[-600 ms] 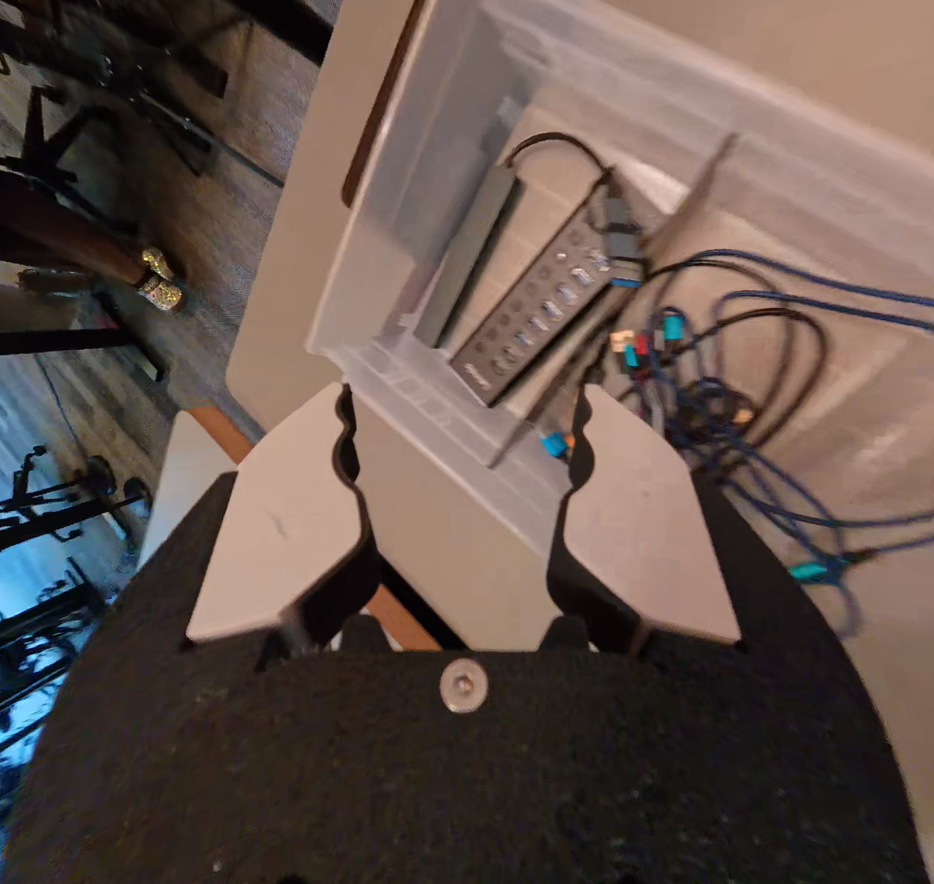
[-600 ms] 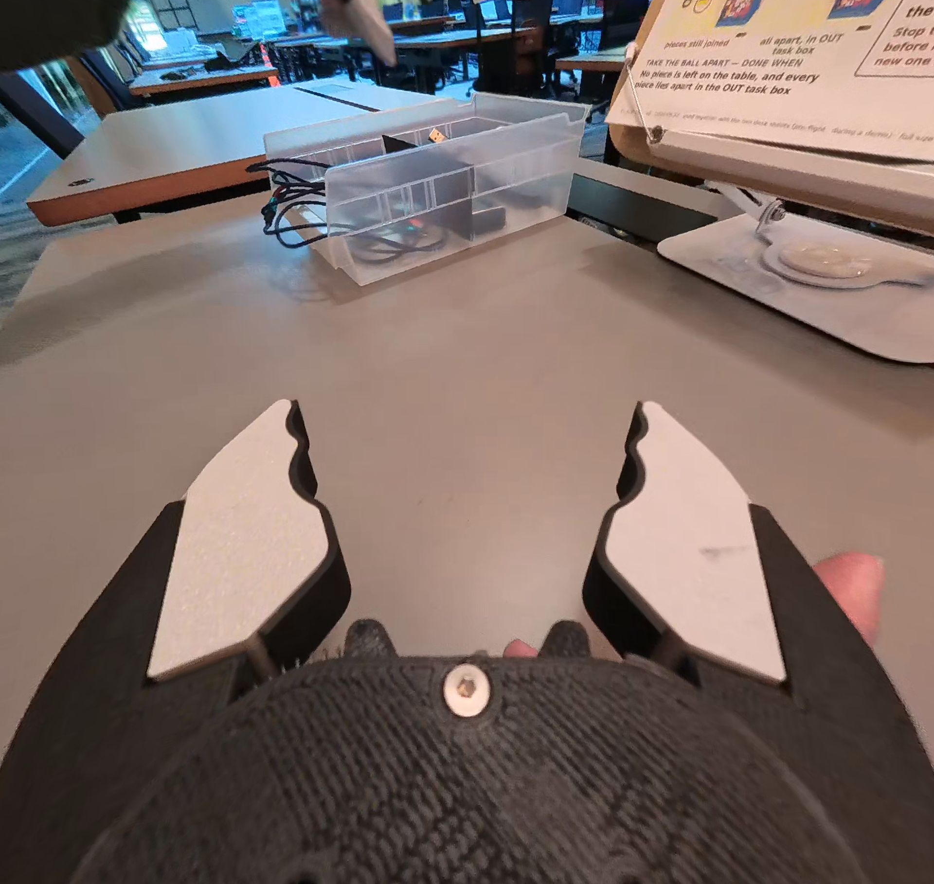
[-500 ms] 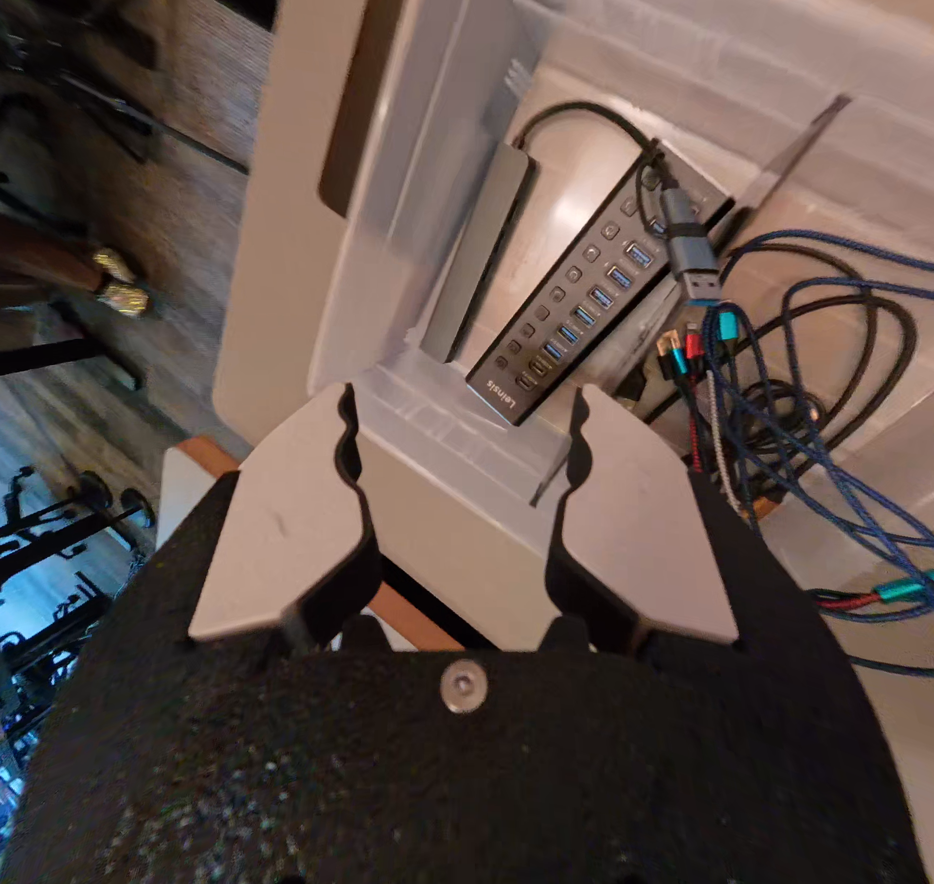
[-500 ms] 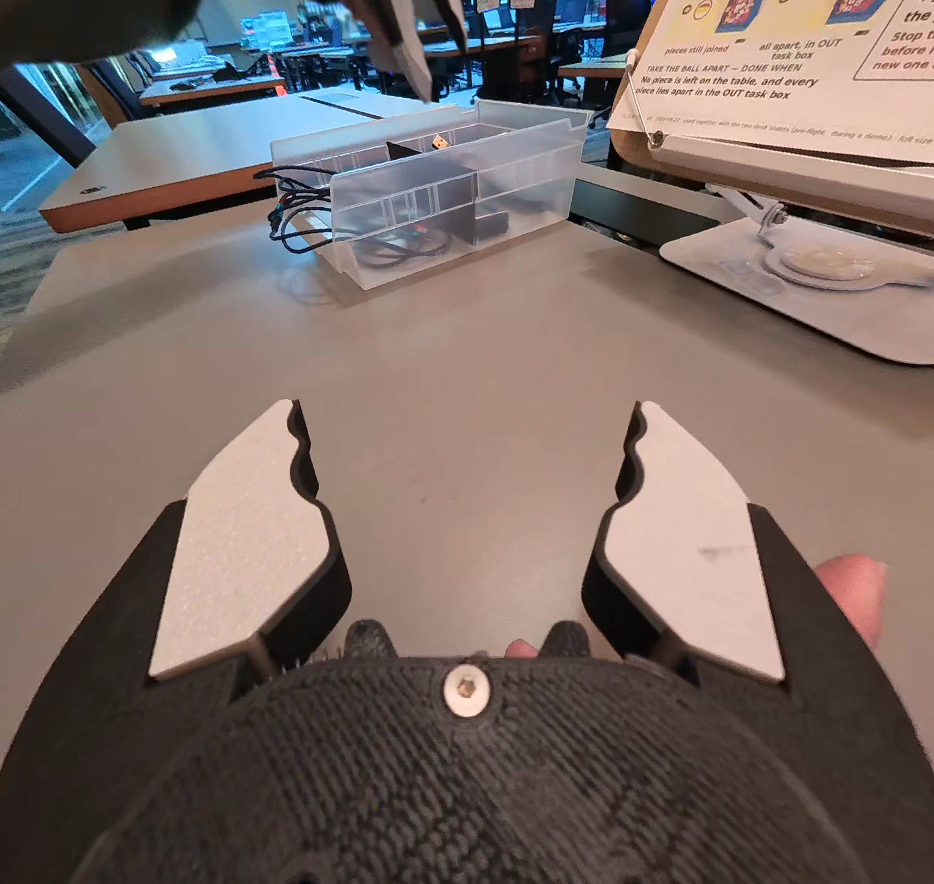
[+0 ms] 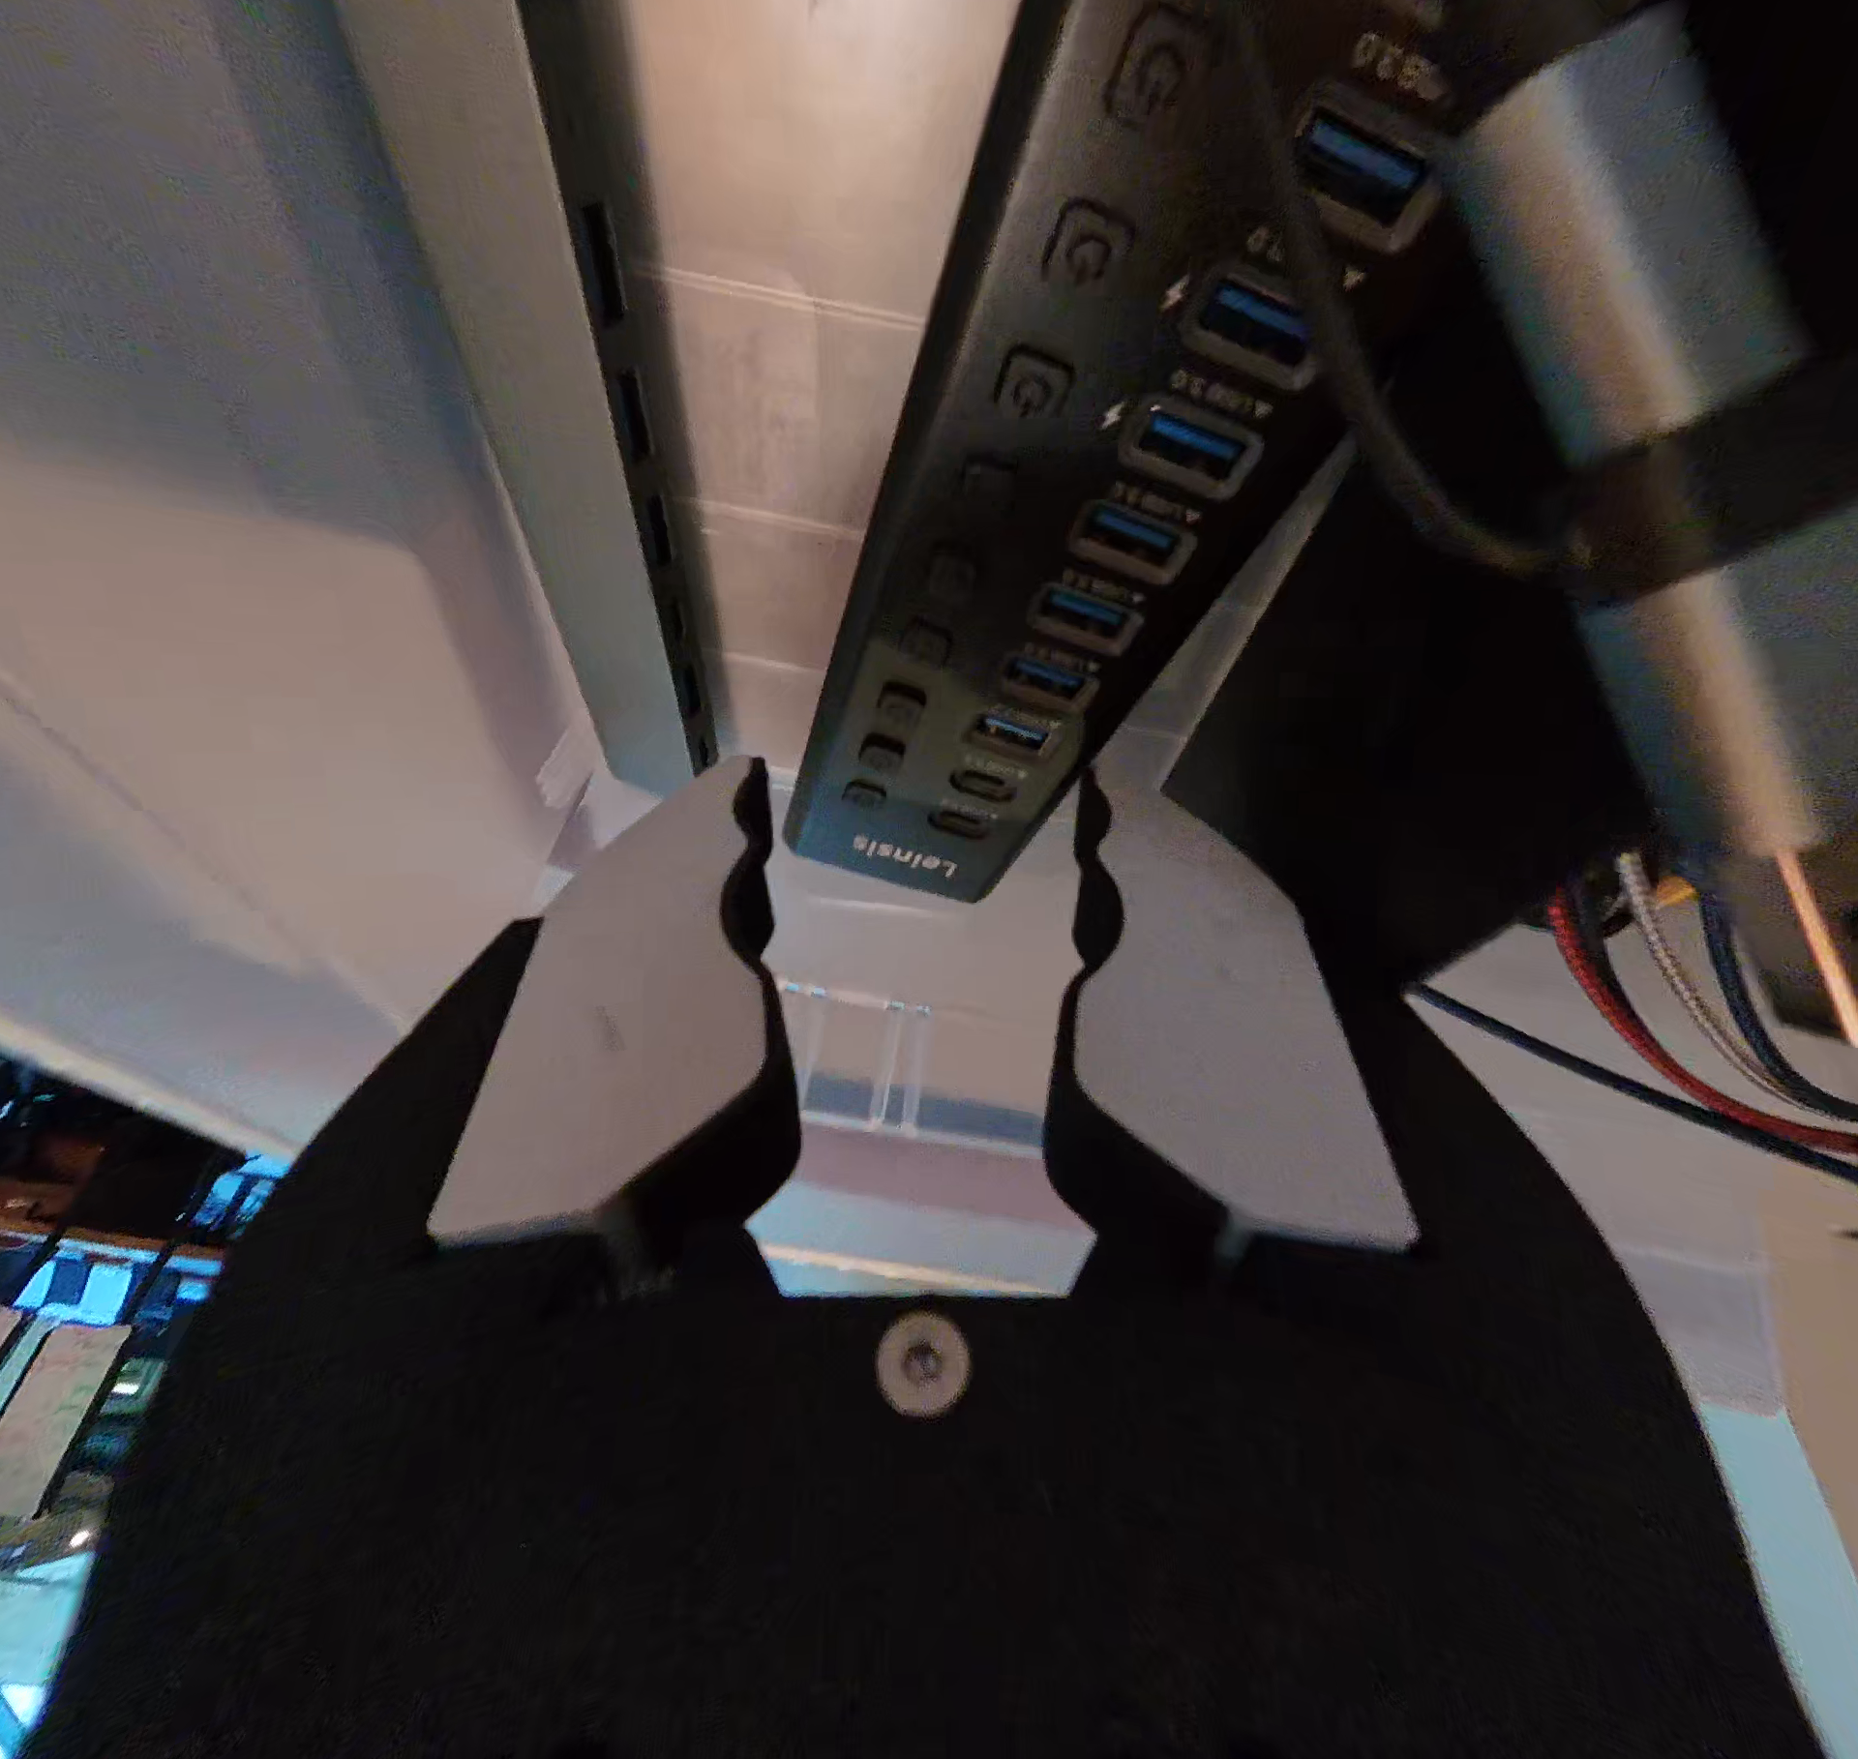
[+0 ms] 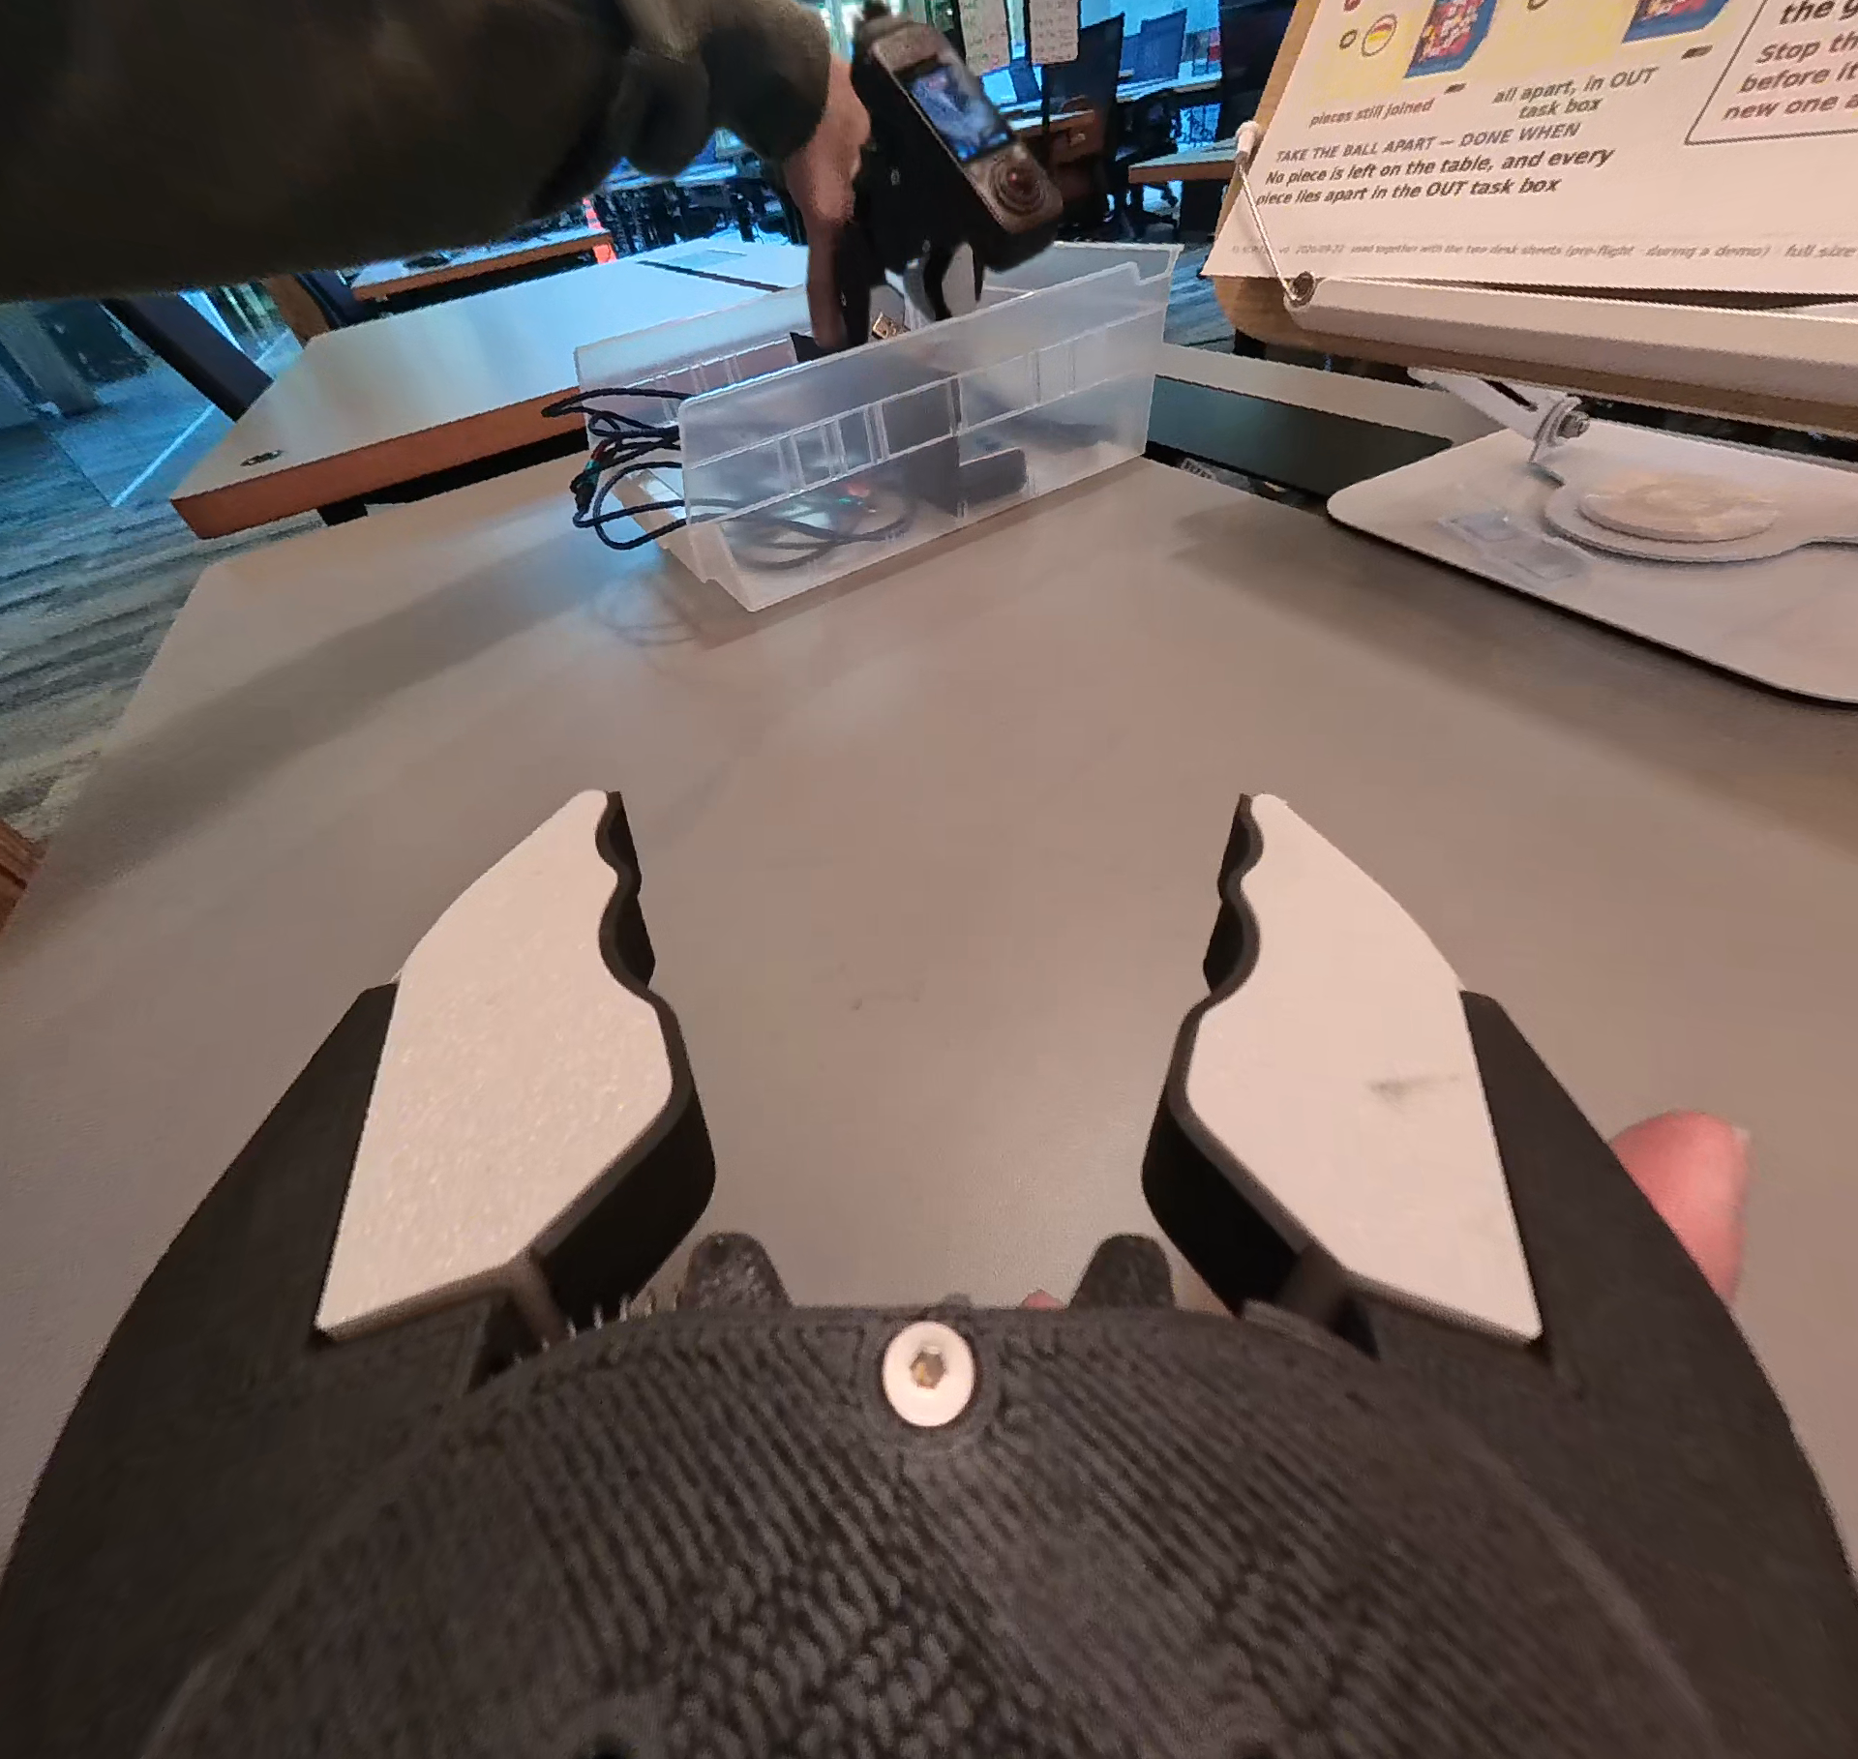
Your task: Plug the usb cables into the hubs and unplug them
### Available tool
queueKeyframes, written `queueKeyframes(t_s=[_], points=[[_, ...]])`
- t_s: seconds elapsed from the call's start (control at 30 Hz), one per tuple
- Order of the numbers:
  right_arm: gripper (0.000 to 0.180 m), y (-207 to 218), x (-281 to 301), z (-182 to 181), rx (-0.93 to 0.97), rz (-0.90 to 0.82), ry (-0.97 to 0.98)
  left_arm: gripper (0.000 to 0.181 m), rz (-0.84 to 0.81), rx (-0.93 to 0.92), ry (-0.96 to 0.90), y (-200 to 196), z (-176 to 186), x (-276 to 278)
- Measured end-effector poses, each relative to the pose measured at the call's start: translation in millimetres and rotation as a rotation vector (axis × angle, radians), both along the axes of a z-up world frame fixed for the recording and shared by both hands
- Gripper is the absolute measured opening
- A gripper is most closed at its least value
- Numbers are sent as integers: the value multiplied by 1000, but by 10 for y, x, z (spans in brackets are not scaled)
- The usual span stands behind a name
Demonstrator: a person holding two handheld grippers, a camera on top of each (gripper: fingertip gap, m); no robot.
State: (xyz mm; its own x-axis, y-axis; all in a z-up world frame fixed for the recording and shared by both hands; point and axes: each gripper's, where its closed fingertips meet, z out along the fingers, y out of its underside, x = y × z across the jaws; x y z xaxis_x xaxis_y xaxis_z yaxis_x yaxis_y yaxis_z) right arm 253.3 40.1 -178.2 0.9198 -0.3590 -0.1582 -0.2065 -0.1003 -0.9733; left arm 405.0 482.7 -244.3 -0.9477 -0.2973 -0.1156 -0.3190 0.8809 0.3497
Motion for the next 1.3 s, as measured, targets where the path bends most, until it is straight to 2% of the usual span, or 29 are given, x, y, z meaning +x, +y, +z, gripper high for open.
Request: queueKeyframes(t_s=[0.13,0.2,0.3,0.4,0.5,0.57,0.9,0.97,1.17,1.3], points=[[108,-13,20,4,10,-7,14,59,-29,-9,43,-7,-34,-5],[108,0,6,-7,0,2,10,71,-73,16,23,14,-44,53],[108,23,-27,-20,-17,22,-1,78,-79,54,22,34,-40,93],[106,21,-23,-22,-16,21,3,75,-30,38,43,70,-47,52],[105,20,-22,-22,-13,24,10,68,-80,138,59,282,-62,6],[103,27,-21,-35,-17,32,23,67,-48,115,67,285,-80,-9],[100,66,-48,-82,-58,49,19,69,-170,34,117,219,-251,-7],[98,67,-43,-88,-58,52,30,61,-182,51,127,221,-239,-32],[92,79,-32,-115,-61,67,69,60,-225,27,-39,112,-104,99],[89,88,-32,-126,-67,72,75,60,-285,99,-112,69,166,157]])
